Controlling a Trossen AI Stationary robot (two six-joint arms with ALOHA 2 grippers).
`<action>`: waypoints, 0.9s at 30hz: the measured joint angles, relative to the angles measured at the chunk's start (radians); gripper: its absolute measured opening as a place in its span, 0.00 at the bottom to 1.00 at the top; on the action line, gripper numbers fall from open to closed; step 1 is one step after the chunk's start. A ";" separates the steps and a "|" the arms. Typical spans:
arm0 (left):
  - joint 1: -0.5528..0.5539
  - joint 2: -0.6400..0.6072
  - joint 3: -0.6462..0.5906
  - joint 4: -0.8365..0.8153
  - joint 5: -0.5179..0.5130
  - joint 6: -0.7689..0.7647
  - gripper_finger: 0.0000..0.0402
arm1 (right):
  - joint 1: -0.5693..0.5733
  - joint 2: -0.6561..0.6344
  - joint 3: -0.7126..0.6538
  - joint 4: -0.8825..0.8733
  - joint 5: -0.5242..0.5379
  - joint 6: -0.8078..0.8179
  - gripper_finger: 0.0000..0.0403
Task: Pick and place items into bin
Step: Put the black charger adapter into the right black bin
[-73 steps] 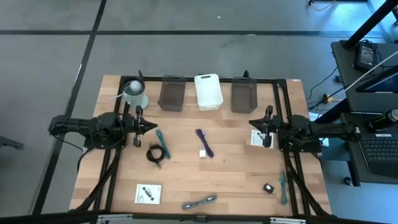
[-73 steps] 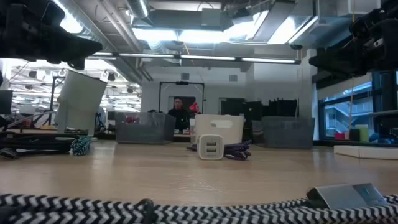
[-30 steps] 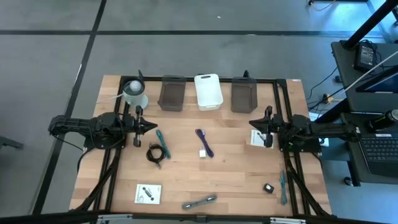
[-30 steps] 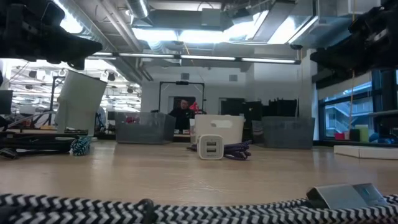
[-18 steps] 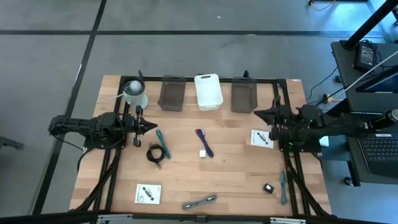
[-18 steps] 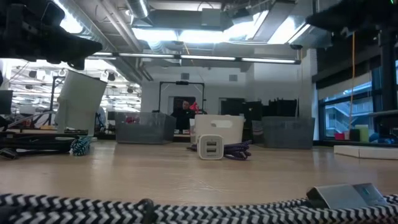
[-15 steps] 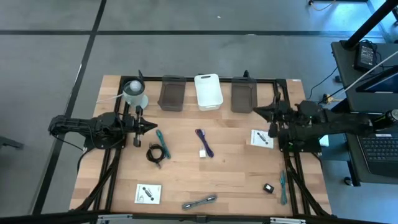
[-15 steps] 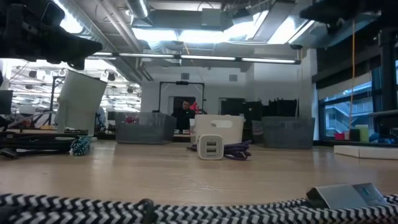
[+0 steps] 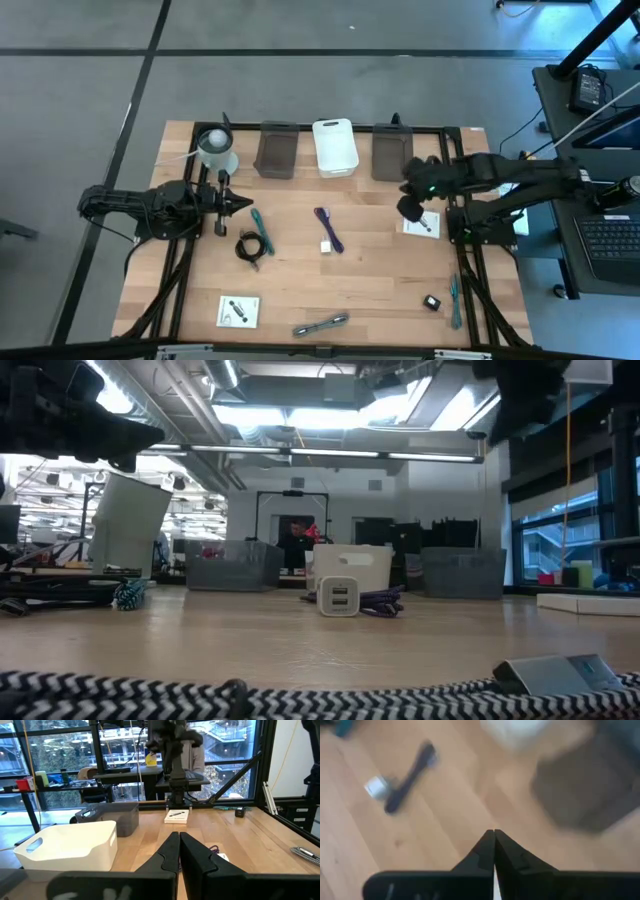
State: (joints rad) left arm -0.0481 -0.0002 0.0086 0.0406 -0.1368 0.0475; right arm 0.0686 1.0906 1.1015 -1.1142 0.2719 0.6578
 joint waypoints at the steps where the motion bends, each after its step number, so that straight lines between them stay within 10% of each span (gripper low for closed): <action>1: 0.000 0.000 0.000 0.000 0.000 0.000 0.01 | 0.012 0.017 -0.001 -0.032 -0.018 0.062 0.02; 14: 0.000 0.000 0.000 0.000 0.000 0.000 0.01 | 0.310 0.066 -0.076 -0.097 -0.188 0.582 0.17; 27: 0.000 0.000 0.000 0.000 0.000 0.000 0.02 | 0.591 0.164 -0.076 -0.101 -0.275 0.738 0.47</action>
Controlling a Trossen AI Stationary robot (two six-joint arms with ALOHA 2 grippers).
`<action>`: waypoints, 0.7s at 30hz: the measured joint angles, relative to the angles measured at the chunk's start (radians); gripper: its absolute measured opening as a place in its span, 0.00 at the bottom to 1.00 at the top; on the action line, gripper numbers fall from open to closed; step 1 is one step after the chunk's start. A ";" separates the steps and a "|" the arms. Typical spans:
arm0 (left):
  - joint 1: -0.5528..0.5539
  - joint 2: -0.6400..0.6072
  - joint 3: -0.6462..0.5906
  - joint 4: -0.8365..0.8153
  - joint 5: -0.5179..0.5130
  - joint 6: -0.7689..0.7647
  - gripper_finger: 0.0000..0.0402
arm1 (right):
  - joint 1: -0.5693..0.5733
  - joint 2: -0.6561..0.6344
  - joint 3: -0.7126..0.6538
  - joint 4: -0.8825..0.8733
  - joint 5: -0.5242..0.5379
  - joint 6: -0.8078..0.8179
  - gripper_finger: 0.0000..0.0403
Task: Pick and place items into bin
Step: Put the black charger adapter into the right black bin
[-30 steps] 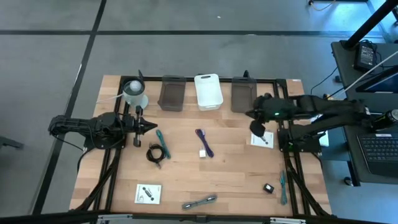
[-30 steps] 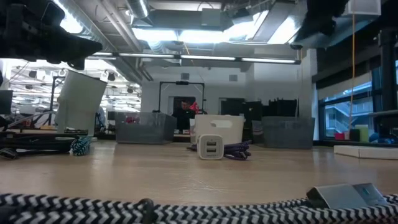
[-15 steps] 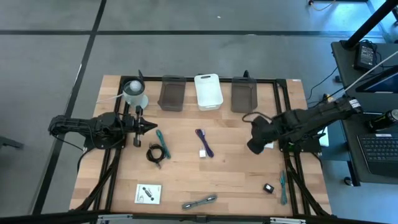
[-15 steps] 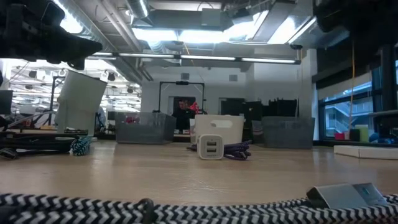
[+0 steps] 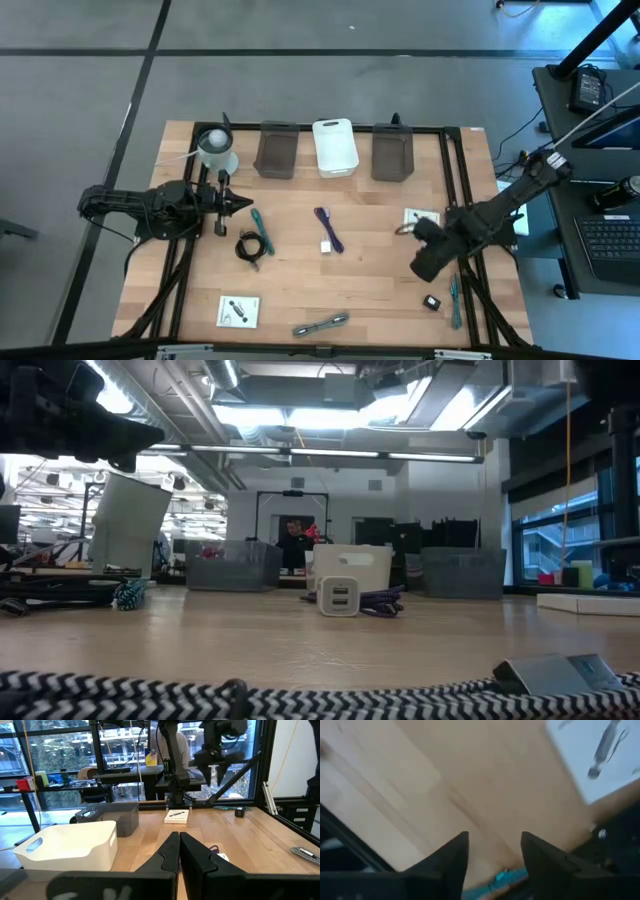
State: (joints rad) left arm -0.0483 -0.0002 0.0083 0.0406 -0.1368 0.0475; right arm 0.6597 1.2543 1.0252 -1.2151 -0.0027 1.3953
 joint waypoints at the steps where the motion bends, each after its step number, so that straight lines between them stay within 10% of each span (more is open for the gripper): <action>1: 0.000 0.000 0.000 0.000 0.000 0.000 0.01 | 0.016 0.013 0.000 0.001 -0.016 0.012 0.49; 21: 0.000 0.000 0.000 0.000 0.000 0.000 0.01 | 0.244 0.325 -0.001 0.269 -0.211 0.068 0.68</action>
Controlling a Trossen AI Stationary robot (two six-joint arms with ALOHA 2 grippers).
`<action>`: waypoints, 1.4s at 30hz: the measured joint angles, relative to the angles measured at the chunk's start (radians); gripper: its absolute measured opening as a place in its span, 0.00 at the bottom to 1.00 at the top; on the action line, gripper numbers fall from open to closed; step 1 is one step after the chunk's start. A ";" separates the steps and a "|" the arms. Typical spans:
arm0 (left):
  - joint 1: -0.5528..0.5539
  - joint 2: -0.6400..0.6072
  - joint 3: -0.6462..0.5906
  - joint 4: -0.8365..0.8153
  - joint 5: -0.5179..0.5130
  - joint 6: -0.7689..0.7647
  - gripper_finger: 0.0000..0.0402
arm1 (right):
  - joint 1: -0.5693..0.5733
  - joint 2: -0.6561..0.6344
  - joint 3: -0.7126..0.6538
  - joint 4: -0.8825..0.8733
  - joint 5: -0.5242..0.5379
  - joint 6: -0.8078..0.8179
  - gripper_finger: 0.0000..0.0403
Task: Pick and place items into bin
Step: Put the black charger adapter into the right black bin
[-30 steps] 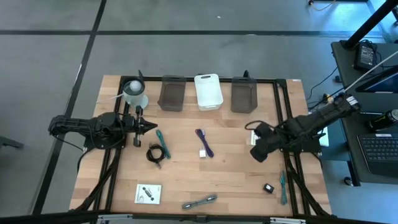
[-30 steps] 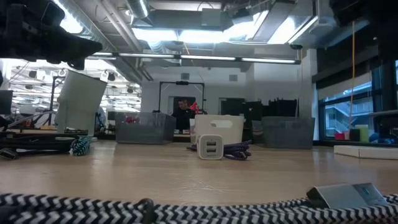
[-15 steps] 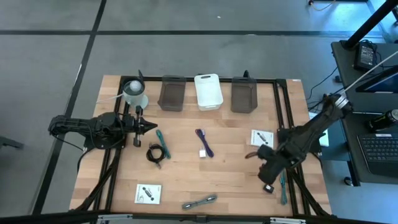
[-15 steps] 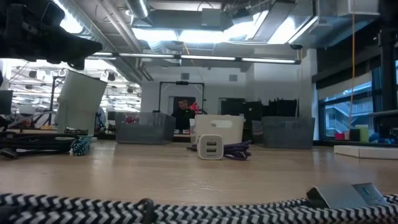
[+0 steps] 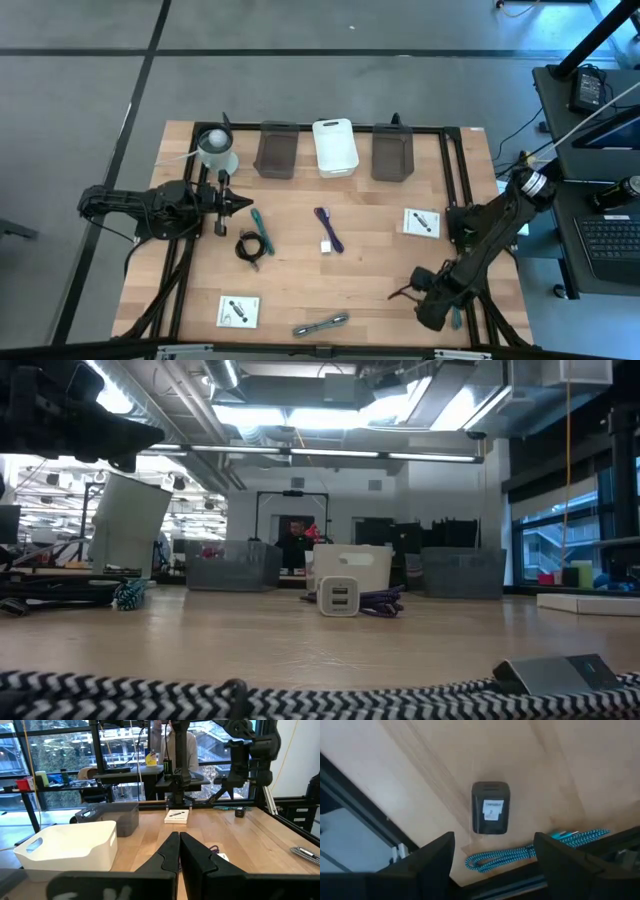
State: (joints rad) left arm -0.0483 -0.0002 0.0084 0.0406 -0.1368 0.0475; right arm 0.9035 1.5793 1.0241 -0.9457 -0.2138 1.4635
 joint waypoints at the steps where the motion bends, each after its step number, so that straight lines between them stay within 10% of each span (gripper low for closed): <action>1: 0.000 0.000 0.000 0.000 0.000 0.000 0.01 | 0.004 0.009 0.000 0.006 0.000 0.001 0.68; 21: 0.000 0.000 0.000 0.000 0.000 0.000 0.01 | 0.012 0.192 0.000 0.069 0.001 -0.006 0.68; 31: 0.000 0.000 0.000 0.000 0.000 0.000 0.02 | 0.033 0.226 0.001 0.083 -0.020 -0.003 0.35; 42: 0.000 0.000 0.000 0.000 0.000 0.000 0.01 | 0.021 0.208 0.027 0.073 -0.011 -0.002 0.36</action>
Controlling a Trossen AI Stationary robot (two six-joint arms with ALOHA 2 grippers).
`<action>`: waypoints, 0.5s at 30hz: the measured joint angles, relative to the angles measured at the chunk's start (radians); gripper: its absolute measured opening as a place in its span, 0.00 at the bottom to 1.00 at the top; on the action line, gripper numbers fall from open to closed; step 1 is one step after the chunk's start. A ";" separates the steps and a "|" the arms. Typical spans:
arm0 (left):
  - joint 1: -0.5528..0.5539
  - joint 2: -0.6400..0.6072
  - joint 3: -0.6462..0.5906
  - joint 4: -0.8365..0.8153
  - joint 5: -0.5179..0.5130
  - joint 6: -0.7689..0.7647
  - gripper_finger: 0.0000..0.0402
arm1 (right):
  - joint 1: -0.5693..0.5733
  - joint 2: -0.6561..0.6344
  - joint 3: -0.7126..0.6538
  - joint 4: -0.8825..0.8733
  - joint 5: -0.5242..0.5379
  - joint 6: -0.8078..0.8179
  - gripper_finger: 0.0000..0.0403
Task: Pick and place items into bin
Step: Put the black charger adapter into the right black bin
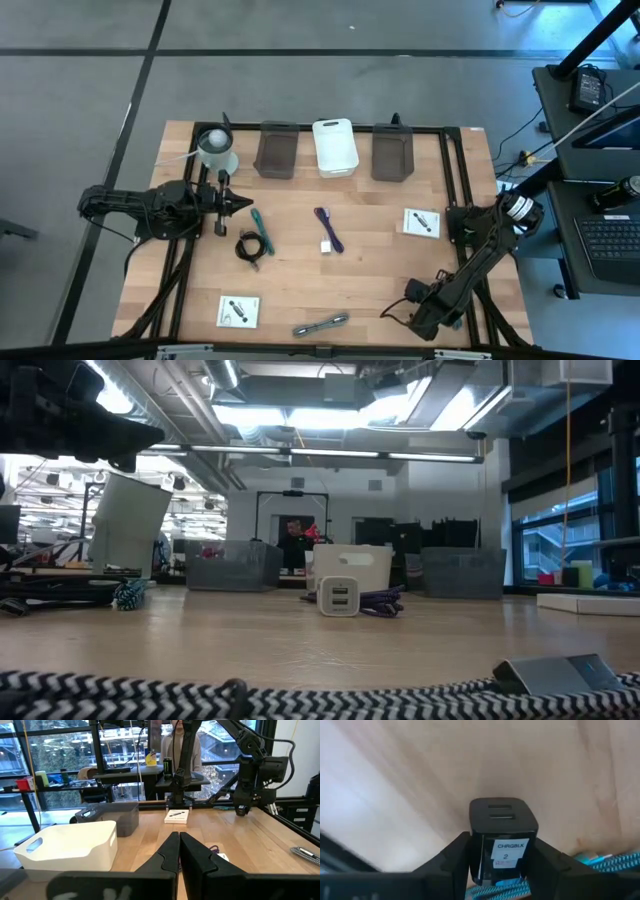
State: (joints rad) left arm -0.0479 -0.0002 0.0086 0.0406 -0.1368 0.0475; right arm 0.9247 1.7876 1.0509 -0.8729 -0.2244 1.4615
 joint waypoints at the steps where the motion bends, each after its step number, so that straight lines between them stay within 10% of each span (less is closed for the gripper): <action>1: 0.000 0.000 0.000 0.000 0.000 0.000 0.01 | -0.004 -0.011 0.005 -0.005 0.019 0.001 0.36; 15: 0.000 0.000 0.000 0.000 0.000 0.000 0.01 | -0.047 -0.382 0.033 -0.241 0.915 0.127 0.36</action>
State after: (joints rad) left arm -0.0479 -0.0002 0.0083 0.0406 -0.1368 0.0475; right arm 0.8779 1.4056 1.0843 -1.1139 0.6904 1.5881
